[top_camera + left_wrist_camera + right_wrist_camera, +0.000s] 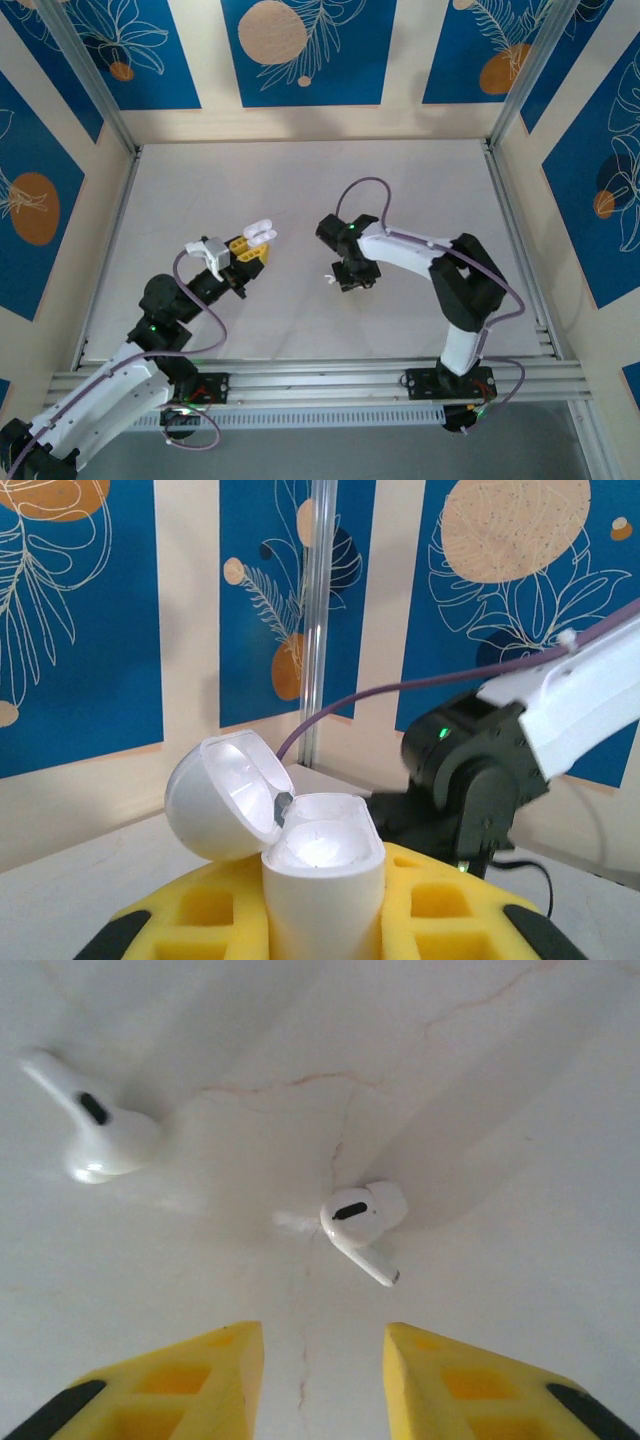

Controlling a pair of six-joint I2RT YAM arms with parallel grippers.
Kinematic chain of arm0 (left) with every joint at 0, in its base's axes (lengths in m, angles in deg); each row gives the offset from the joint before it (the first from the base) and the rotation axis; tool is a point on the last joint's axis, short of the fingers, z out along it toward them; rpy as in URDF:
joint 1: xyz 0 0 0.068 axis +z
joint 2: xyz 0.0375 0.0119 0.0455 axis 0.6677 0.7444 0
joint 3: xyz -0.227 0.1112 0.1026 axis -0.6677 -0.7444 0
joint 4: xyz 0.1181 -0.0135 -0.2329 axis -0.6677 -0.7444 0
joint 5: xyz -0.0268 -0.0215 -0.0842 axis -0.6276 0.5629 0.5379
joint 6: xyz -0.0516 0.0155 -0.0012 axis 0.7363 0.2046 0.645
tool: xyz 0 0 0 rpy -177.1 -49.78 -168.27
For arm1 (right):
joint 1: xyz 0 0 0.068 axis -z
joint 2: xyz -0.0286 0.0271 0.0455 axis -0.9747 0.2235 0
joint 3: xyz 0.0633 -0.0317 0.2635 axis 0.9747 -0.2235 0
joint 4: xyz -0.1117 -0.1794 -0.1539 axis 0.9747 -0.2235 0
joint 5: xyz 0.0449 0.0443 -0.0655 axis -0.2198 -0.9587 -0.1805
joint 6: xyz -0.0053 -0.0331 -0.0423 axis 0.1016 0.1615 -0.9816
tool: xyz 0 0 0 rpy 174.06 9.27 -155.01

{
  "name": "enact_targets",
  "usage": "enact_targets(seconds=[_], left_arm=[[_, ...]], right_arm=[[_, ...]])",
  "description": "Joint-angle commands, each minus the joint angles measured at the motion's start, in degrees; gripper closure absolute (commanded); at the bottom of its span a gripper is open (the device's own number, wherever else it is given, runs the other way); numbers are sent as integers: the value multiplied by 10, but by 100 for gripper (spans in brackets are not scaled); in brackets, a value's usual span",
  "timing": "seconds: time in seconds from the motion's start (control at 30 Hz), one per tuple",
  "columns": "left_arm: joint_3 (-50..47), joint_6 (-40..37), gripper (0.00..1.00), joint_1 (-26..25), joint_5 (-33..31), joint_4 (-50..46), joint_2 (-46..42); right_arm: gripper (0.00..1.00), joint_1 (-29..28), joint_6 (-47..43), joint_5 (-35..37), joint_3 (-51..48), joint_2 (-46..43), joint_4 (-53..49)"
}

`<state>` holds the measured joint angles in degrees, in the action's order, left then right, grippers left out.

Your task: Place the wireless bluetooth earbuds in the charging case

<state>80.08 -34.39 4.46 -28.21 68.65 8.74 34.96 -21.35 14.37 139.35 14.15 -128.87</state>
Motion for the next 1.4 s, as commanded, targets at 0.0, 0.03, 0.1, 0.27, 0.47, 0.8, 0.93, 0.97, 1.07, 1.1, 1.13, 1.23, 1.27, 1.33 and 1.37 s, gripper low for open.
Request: enact_targets(seconds=[0.0,0.03,0.1,0.27,0.47,0.8,0.93,0.97,1.07,1.1,1.13,1.23,1.27,1.33,1.37], left_arm=[[1,-6,87,-6,0,5,2],[1,-5,87,-6,2,8,5],[1,-1,87,-6,8,16,13],[11,7,87,-6,42,17,35],[11,11,87,-6,55,23,48],[15,10,87,-5,61,21,55],[14,10,87,-6,60,19,54],[14,10,87,-6,60,20,54],[15,10,87,-5,62,20,55],[16,10,87,-5,62,19,55],[17,10,87,-6,63,19,55],[16,10,87,-6,62,18,55],[16,10,87,-6,62,18,55],[16,10,87,-5,63,19,55],[16,11,87,-5,64,18,55]], right_arm=[[58,35,-9,-64,-17,-50,14],[57,45,-24,-81,-24,-55,24],[50,69,-64,-138,-35,-54,50],[49,106,-119,-176,-24,-17,67],[48,110,-161,-170,25,59,29],[53,109,-209,-150,62,103,-1],[56,108,-213,-163,63,108,-7],[56,107,-212,-161,65,112,-10],[58,105,-212,-157,71,123,-19],[59,104,-211,-156,72,125,-20],[60,103,-211,-156,73,127,-21],[64,102,-213,-160,73,127,-20],[64,102,-213,-160,73,127,-21],[66,102,-214,-160,73,127,-23],[66,102,-213,-158,73,127,-23]])
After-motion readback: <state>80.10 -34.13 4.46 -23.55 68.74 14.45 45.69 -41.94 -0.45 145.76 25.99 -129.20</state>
